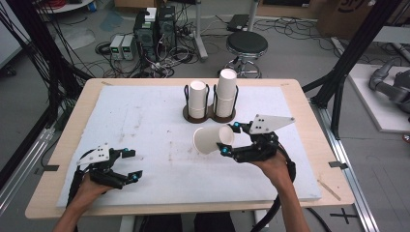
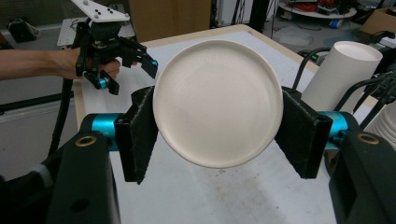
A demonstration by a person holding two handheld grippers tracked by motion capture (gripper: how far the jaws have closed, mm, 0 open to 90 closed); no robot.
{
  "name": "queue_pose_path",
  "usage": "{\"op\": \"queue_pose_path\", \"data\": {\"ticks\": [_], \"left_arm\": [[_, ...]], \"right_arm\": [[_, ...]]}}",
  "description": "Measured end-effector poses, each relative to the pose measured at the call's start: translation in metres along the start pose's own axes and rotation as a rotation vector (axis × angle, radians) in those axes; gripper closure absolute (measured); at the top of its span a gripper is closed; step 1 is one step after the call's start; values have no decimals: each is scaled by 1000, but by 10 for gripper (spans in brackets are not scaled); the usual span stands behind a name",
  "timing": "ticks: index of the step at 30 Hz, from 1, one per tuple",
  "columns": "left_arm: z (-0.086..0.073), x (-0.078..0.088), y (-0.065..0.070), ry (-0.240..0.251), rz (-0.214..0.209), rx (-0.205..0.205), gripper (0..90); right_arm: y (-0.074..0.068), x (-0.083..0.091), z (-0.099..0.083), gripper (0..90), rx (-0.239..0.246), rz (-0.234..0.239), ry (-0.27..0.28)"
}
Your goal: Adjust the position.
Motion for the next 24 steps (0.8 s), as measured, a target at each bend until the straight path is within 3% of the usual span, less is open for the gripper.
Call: {"op": "queue_pose_path", "data": {"ticks": [7, 19, 24], "left_arm": [[14, 2, 5, 49, -19, 4, 105], [52, 1, 21, 107, -148, -5, 88], [67, -4, 25, 117, -170, -24, 84]], "right_arm": [[1, -2, -1, 357, 0, 10, 0], [0, -7, -1, 357, -2, 56, 20], [-5, -14, -1, 357, -4, 81, 9]]}}
Point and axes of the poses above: each handheld gripper's, and its own axes: x roughly backward along the jaws, z roughly out of its top, y roughly to its right, the point moved 5 cm from there along -x, roughly forward along the jaws, and after that the axes turned 5 degrees about z, right-handed, at the moved point
